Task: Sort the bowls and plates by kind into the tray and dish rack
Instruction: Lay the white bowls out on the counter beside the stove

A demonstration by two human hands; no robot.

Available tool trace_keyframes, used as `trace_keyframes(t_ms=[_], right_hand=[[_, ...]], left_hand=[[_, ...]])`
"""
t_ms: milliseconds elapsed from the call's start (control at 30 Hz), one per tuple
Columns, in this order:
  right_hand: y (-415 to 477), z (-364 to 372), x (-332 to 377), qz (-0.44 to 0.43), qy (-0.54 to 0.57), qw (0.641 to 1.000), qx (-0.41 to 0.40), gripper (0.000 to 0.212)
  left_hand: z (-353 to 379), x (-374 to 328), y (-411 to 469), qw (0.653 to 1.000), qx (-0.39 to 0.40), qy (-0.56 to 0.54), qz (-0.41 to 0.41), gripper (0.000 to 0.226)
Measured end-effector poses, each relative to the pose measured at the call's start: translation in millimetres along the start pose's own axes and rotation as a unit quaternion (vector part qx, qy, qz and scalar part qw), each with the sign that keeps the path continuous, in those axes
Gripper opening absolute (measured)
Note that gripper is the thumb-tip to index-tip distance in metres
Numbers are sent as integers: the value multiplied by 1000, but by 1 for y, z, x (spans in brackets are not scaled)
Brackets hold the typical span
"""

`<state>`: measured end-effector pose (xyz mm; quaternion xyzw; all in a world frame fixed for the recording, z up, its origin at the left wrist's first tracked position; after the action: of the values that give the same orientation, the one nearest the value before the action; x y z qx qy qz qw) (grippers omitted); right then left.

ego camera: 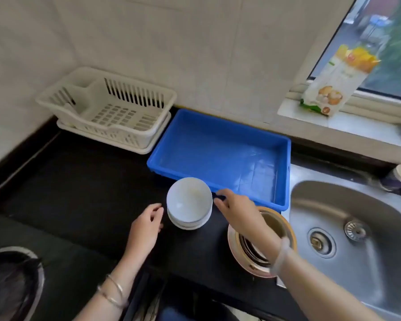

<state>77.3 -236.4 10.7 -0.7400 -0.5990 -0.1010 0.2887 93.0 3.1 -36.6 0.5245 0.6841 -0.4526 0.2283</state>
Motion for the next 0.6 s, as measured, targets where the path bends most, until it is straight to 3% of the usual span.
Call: trace_keyframes(t_ms=[100, 300, 400, 500, 600], right_hand=[[23, -2, 10, 15, -56, 998, -27, 41], [32, 14, 23, 25, -104, 993, -40, 18], [36, 12, 32, 19, -156, 987, -39, 31], [37, 8, 35, 9, -131, 991, -32, 35], [34, -3, 27, 21, -85, 995, -46, 24]], left_hand=[[10, -10, 8, 1000, 12, -7, -7, 38], [25, -2, 13, 994, 37, -84, -64, 39], [26, 2, 13, 990, 37, -112, -75, 38], [26, 3, 11, 984, 36, -152, -82, 33], [26, 3, 11, 983, 29, -163, -84, 33]])
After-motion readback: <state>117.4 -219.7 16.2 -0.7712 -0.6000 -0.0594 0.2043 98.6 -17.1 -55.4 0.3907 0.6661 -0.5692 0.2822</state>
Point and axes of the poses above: each hand's wrist, its own y-axis towards the middle knuckle, its own z-axis out of the palm, x = y × z, the point moved 10 cm from there along y, towards the middle knuckle, and after that the axes turned 1 degree about -z, right-handed, at the moved point
